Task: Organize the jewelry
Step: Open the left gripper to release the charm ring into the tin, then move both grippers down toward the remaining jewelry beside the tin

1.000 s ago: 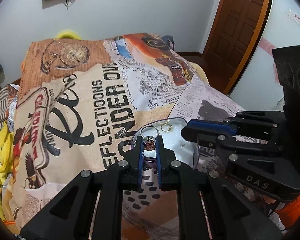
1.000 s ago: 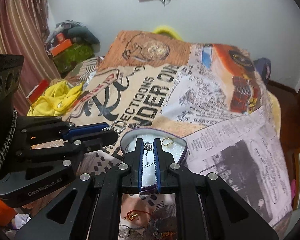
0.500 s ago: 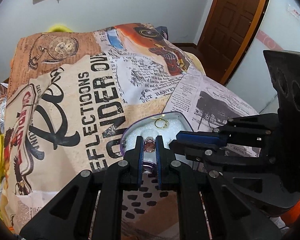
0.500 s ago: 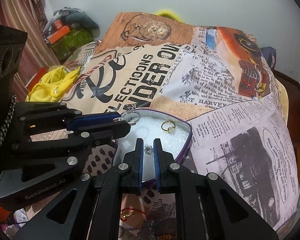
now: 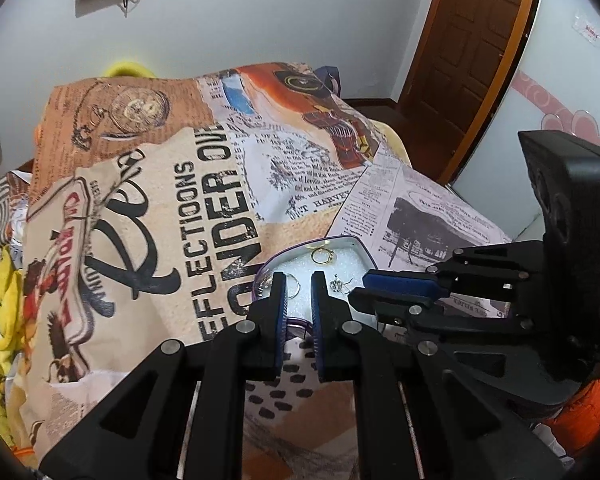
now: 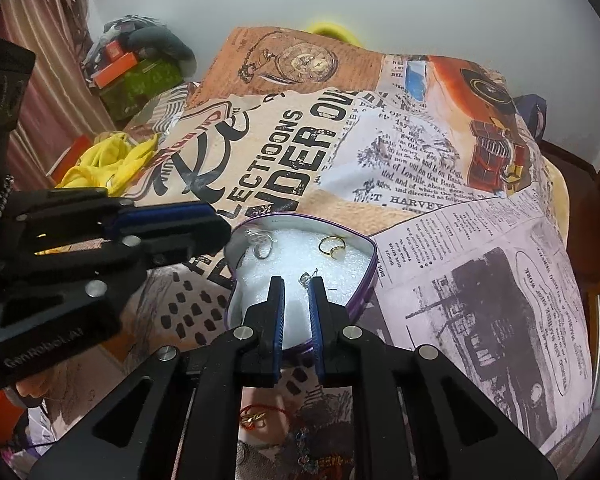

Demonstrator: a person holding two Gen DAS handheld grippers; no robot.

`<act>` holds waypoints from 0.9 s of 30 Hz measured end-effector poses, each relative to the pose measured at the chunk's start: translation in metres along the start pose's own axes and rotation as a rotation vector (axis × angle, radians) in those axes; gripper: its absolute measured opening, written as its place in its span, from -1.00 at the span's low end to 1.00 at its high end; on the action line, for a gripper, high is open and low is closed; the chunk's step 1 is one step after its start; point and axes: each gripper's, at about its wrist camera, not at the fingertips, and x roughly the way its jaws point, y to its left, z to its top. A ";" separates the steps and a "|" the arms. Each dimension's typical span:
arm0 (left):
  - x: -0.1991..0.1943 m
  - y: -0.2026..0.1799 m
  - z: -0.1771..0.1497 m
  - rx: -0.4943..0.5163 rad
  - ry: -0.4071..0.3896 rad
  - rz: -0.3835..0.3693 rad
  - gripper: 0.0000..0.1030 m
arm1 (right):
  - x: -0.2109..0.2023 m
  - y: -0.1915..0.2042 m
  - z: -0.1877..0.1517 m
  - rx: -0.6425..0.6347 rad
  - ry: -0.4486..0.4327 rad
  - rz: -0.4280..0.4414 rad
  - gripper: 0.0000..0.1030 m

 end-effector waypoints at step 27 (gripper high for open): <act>-0.083 -0.036 -0.044 0.023 -0.054 0.056 -0.41 | -0.097 0.013 -0.033 0.043 -0.153 -0.126 -0.17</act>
